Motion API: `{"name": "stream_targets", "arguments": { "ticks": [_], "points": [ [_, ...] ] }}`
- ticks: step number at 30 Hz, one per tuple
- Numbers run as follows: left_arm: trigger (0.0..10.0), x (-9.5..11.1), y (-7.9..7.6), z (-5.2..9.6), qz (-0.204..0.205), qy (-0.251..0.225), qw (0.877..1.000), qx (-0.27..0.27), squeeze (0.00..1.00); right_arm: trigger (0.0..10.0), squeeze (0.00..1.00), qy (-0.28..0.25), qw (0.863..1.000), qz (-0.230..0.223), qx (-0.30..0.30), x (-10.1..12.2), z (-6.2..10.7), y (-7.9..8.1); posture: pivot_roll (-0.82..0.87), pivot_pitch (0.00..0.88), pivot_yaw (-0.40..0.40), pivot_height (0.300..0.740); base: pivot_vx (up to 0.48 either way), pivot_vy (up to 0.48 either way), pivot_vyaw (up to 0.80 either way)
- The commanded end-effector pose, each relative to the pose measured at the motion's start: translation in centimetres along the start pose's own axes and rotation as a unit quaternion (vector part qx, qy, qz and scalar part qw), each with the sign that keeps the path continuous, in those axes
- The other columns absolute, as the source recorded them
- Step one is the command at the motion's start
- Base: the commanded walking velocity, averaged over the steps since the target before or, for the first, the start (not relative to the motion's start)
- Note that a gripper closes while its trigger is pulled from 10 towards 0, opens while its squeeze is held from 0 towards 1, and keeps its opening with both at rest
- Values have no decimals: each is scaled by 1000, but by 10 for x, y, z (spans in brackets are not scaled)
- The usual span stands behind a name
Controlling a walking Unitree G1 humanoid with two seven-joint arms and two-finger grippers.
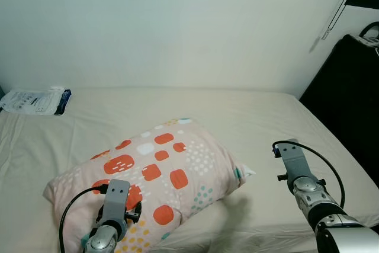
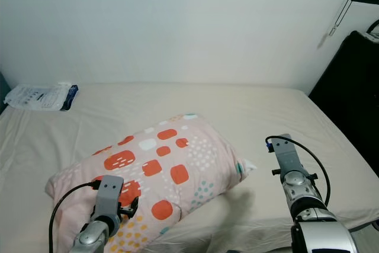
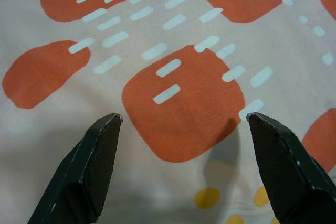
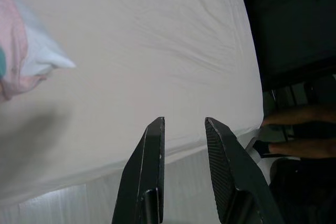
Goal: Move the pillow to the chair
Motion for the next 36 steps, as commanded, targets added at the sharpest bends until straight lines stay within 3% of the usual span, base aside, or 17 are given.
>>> {"name": "stream_targets", "arguments": {
  "ticks": [1,3,4,8,9,11,12,13,14,15,16,17,20,23,26,32,36],
  "points": [
    [10000,-4,-7,0,-3,12,1000,-12,0,10000,0,8,1000,20,3,-3,0,-2,88,0,-105,740,0,0,0],
    [10000,-3,-9,-1,-4,11,1000,-14,0,10000,0,8,1000,24,4,-3,0,-2,88,0,-105,740,0,0,0],
    [10000,-1,-10,-2,-1,10,1000,-14,0,10000,0,-5,1000,-17,-5,5,-1,-6,90,0,-104,740,0,0,0],
    [10000,1,-11,-4,-5,9,1000,-17,0,10000,0,-29,999,-38,-9,19,-1,-7,87,0,-99,740,0,0,0],
    [10000,2,-11,-4,-5,8,1000,-15,0,10000,0,-62,996,-65,9,37,1,3,83,0,-97,740,0,0,0],
    [10000,2,-7,-5,-19,16,1000,2,0,10000,0,-50,977,-120,168,38,14,83,79,0,-101,740,0,0,0],
    [10000,2,-7,-5,-19,16,1000,2,0,10000,0,-50,977,-120,168,38,14,83,79,0,-101,740,0,0,0],
    [10000,0,-5,-5,-31,22,999,8,0,10000,0,-35,966,-112,230,29,24,116,86,0,-105,740,0,0,0],
    [10000,0,-5,-5,-31,22,999,8,0,10000,0,-35,966,-112,230,29,24,116,86,0,-105,740,0,0,0],
    [10000,-2,-2,-4,-33,27,999,17,0,10000,0,-1,956,-94,277,7,36,146,106,0,-116,740,0,0,0],
    [10000,-2,-2,-4,-33,27,999,17,0,10000,0,-1,956,-94,277,7,36,146,106,0,-116,740,0,0,0],
    [10000,-6,3,-2,-26,32,999,31,0,10000,0,28,951,-85,297,-10,43,161,110,0,-119,740,0,0,0],
    [10000,-10,8,0,-14,39,998,44,0,10000,0,57,948,-89,299,-27,48,168,111,0,-118,740,0,0,0],
    [10000,-19,11,4,14,49,997,63,0,10000,0,112,945,-108,286,-63,54,170,123,0,-127,740,0,0,0],
    [10000,-19,11,4,16,48,997,63,0,10000,0,113,945,-111,288,-67,55,170,121,0,-128,740,0,0,0],
    [10000,-22,12,6,6,55,996,66,0,10000,0,46,949,-144,276,-60,51,161,111,0,-128,740,0,0,0],
    [10000,-23,12,7,6,56,996,67,0,10000,0,32,952,-132,273,-60,51,159,114,0,-132,740,0,0,0]
  ]
}}
Point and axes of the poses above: a point about 5 cm out from each wrist's last joint towards the gripper, its own z axis pointing back from the gripper into the wrist, its own x axis along the axis of the wrist's last joint, y = z × x, the point moved 4 cm from there along -z, pointing out of the wrist towards the gripper, and after that the axes turned 2 degrees about z, right-handed, at the moved point
